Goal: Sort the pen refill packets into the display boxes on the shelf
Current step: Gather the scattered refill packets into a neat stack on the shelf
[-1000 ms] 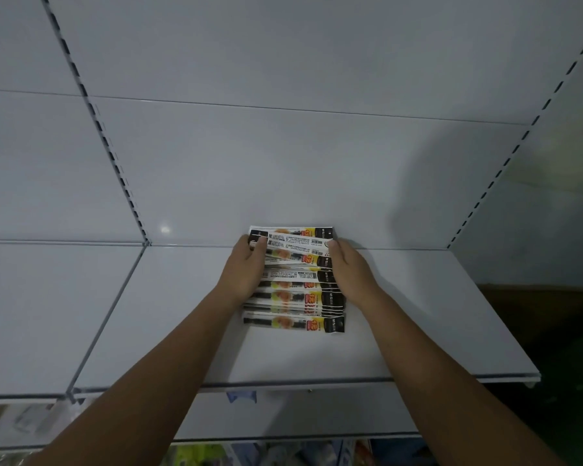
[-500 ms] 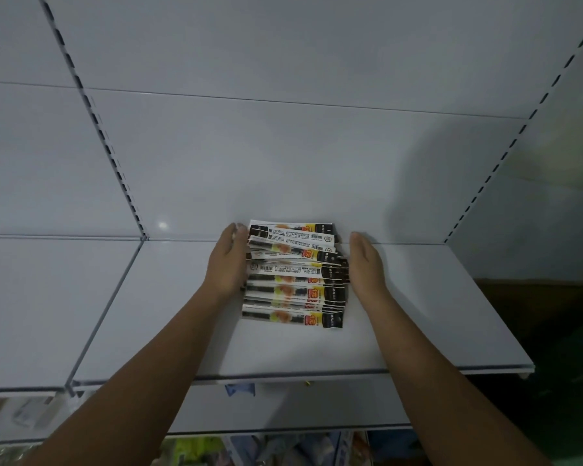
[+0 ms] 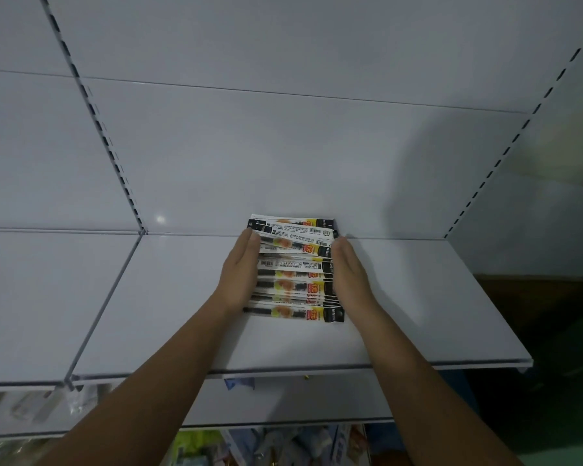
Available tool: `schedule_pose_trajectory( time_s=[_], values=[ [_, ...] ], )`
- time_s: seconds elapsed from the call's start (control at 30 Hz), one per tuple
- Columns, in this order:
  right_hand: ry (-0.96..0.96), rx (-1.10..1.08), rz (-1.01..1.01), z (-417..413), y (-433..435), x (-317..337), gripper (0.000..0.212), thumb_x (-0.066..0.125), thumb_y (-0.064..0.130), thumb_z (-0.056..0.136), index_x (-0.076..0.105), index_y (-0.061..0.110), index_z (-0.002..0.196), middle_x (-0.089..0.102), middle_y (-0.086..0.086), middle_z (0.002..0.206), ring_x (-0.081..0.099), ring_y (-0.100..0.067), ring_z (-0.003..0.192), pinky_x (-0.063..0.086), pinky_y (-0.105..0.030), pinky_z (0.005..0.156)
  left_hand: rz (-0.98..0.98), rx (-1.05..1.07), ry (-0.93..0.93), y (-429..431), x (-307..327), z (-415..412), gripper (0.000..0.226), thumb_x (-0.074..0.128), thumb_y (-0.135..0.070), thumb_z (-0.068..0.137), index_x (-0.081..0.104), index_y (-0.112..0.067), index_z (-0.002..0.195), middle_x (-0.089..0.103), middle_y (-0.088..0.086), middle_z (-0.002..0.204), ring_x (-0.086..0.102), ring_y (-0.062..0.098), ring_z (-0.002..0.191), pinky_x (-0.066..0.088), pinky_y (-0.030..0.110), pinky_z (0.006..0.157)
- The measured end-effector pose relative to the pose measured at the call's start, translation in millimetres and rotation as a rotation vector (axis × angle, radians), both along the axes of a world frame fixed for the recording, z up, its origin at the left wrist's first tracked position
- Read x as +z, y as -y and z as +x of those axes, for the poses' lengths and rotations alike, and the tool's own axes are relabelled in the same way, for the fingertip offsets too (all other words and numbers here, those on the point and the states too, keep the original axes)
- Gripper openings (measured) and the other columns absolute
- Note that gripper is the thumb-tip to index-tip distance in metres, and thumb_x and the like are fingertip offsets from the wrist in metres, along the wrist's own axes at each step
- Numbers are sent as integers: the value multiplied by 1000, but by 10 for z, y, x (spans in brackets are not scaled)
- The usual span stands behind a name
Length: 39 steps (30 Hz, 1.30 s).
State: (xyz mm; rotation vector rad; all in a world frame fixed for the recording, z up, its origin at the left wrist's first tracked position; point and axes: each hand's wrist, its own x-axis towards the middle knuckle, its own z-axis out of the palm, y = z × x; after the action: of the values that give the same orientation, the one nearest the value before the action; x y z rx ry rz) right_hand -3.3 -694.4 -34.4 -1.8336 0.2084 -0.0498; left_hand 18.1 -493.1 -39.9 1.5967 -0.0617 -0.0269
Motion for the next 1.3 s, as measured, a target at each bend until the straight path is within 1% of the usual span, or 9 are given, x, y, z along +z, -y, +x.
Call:
schedule_pose_trajectory(
  time_s=[0.07, 0.17, 0.23, 0.33, 0.4, 0.6, 0.83, 1.07, 1.3],
  values=[
    [5, 24, 22, 61, -79, 5, 66, 30, 80, 97, 48, 37, 144, 64, 6, 137, 62, -16, 126, 50, -47, 109, 80, 34, 51, 86, 56, -14, 33, 34, -51, 112, 58, -41, 133, 66, -22, 126, 60, -12, 116, 43, 35, 111],
    [105, -13, 17, 33, -33, 96, 30, 31, 51, 111, 52, 41, 130, 64, 15, 117, 64, 7, 105, 51, -15, 87, 119, 45, 84, 37, 56, -29, 41, 36, -55, 110, 52, -40, 144, 63, -16, 139, 58, 3, 128, 42, 45, 117],
    [145, 65, -76, -101, 126, 49, 24, 45, 51, 107, 49, 52, 131, 59, 16, 129, 60, 13, 113, 53, -15, 93, 162, -51, 158, -93, 8, -85, 45, 43, -61, 105, 47, -45, 147, 56, -10, 149, 53, 12, 139, 40, 51, 119],
    [152, 367, -549, -275, 408, -196, 93, 72, 73, 80, 27, 50, 158, 14, 17, 171, 9, -8, 159, 19, -38, 127, 690, -254, 374, -370, -90, -161, 83, 56, -77, 91, 20, -50, 161, 7, -7, 175, -1, 13, 162, 10, 50, 128],
    [243, 490, -776, -300, 486, -252, 98, 74, 77, 74, 25, 53, 156, -3, 28, 169, -9, -3, 158, 5, -37, 126, 1017, -374, 573, -505, -168, -145, 90, 55, -84, 87, 17, -51, 162, -7, -9, 175, -14, 16, 161, 0, 53, 127],
    [358, 344, -766, -77, 440, -130, 79, 80, 52, 85, 45, 34, 153, 22, 15, 167, 14, -17, 158, 23, -53, 126, 1096, -316, 674, -512, -145, 72, 69, 57, -70, 93, 40, -42, 154, 18, -6, 173, 3, 15, 162, 15, 58, 129],
    [275, 320, -649, -328, 500, -162, 90, 86, 52, 78, 39, 43, 154, 16, 22, 168, 10, -7, 157, 16, -40, 126, 1039, -266, 736, -465, 29, -75, 79, 50, -79, 91, 44, -32, 154, 46, -8, 158, 41, 16, 147, 33, 46, 122],
    [297, 159, -465, -476, 441, -212, 68, 77, 57, 84, 51, 41, 145, 33, 20, 161, 21, 2, 152, 23, -32, 123, 1141, -296, 679, -130, 275, 138, 72, 62, -65, 91, 44, -33, 153, 49, -10, 153, 44, 15, 139, 42, 43, 113],
    [325, 88, -503, -425, 322, -168, 41, 76, 32, 93, 65, 29, 132, 50, 15, 144, 39, -8, 141, 35, -38, 120, 1145, -412, 593, 39, 313, 392, 37, 70, -43, 96, 70, -29, 130, 60, -9, 120, 53, 14, 113, 51, 38, 92]
  ],
)
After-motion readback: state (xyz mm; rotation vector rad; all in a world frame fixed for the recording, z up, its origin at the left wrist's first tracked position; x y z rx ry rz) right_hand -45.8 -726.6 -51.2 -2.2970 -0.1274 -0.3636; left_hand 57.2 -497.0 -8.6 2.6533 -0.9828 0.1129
